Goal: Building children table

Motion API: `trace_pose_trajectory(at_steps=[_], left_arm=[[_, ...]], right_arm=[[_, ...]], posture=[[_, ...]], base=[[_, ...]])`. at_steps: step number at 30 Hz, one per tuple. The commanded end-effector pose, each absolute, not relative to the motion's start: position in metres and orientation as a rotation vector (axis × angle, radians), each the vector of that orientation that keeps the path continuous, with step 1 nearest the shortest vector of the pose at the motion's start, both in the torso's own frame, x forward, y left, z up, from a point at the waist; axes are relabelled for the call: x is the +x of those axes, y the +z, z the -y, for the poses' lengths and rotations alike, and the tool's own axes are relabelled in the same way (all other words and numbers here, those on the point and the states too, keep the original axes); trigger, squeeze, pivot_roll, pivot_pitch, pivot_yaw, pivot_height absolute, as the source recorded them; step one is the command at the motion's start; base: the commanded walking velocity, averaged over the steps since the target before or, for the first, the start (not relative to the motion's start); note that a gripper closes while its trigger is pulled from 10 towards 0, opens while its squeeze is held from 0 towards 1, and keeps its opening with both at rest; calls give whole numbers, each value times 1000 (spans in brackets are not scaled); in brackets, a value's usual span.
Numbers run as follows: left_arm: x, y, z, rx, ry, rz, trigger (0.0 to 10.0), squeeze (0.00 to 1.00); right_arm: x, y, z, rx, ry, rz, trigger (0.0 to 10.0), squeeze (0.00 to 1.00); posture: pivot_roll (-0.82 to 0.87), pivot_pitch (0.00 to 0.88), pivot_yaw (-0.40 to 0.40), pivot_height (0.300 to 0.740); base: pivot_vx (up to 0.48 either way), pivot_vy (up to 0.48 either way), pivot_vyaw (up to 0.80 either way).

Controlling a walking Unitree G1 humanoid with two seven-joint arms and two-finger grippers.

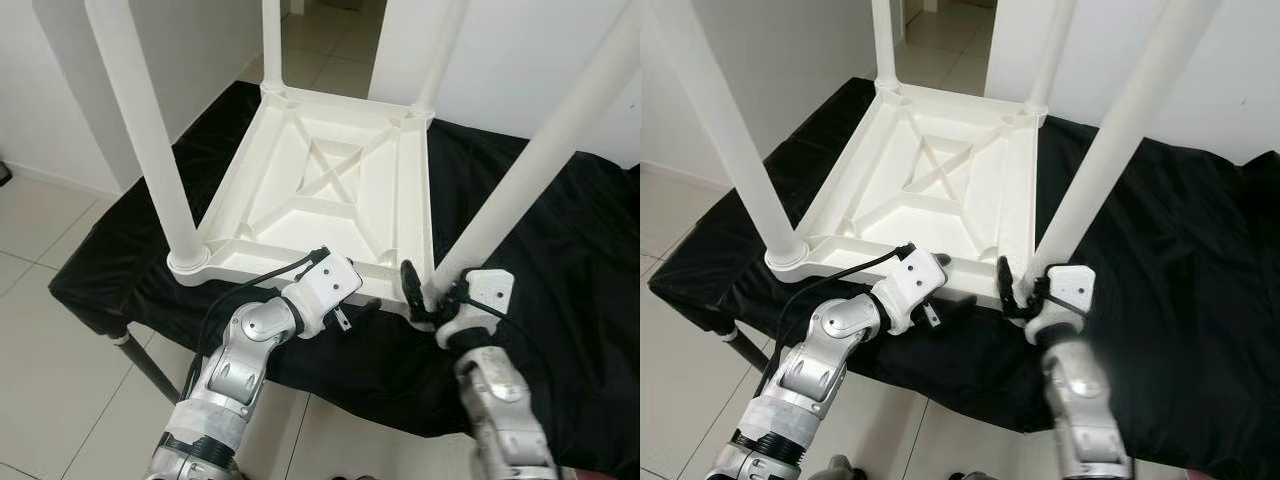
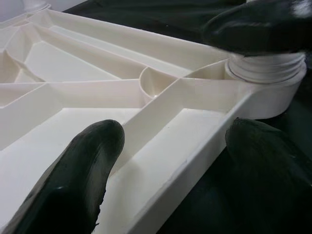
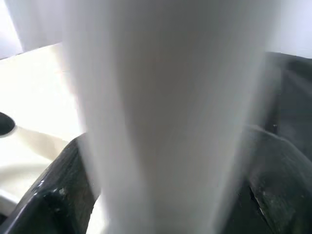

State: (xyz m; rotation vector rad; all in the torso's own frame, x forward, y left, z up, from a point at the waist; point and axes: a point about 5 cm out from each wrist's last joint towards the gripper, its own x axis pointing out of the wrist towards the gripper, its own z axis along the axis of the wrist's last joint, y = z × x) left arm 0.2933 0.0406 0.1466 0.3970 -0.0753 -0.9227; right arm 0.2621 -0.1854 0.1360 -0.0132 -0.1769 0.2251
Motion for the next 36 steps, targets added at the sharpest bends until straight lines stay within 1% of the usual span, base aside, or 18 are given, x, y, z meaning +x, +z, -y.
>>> trace_pose_trajectory(at_steps=[1, 3, 9, 11, 12, 14, 15, 23, 24, 26, 27, 30, 32, 36], left_arm=[[299, 151, -44, 375, -766, 115, 10000, 0], [299, 151, -44, 365, -785, 117, 10000, 0], [296, 152, -41, 357, -822, 122, 10000, 0], [295, 153, -41, 355, -824, 123, 10000, 0], [295, 153, -40, 355, -823, 124, 10000, 0], [295, 153, -40, 355, -823, 124, 10000, 0], [295, 153, -41, 354, -822, 124, 10000, 0], [294, 152, -43, 355, -814, 124, 10000, 0], [295, 152, -43, 355, -813, 125, 10000, 0], [295, 153, -43, 356, -812, 125, 10000, 0], [295, 153, -42, 355, -810, 126, 10000, 0], [295, 153, -41, 354, -808, 127, 10000, 0], [292, 151, -40, 349, -819, 121, 10000, 0], [292, 151, -39, 351, -827, 122, 10000, 0]], right_arm=[[263, 135, 187, -9, 299, 173, 10000, 0], [266, 139, 189, -20, 374, 168, 10000, 0], [276, 149, 194, -67, 485, 160, 10000, 0], [280, 148, 197, -96, 554, 131, 4941, 0], [281, 145, 199, -107, 575, 114, 3176, 0], [282, 143, 202, -114, 597, 100, 3176, 0], [282, 141, 203, -126, 605, 91, 0, 0], [278, 133, 202, -104, 636, 58, 0, 0], [277, 133, 202, -81, 629, 58, 4549, 0], [277, 133, 201, -65, 626, 59, 4549, 0], [276, 133, 201, -58, 626, 60, 10000, 0], [275, 133, 201, -58, 629, 62, 10000, 0], [270, 136, 198, -13, 589, 88, 10000, 0], [266, 138, 195, -1, 550, 109, 10000, 0]], posture=[[29, 89, -46, 740], [26, 88, -40, 740], [27, 87, -37, 740], [32, 87, -40, 740], [36, 88, -42, 740], [37, 87, -44, 740], [41, 87, -47, 740], [43, 90, -52, 740], [41, 90, -54, 740], [41, 90, -54, 740], [30, 90, -63, 740], [30, 90, -63, 740], [6, 103, -57, 740], [2, 111, -48, 740]], base=[[0, 0, 0], [0, 0, 0], [0, 0, 0], [0, 0, 0], [0, 0, 0], [0, 0, 0], [0, 0, 0], [0, 0, 0], [0, 0, 0], [0, 0, 0], [0, 0, 0], [0, 0, 0], [0, 0, 0], [0, 0, 0]])
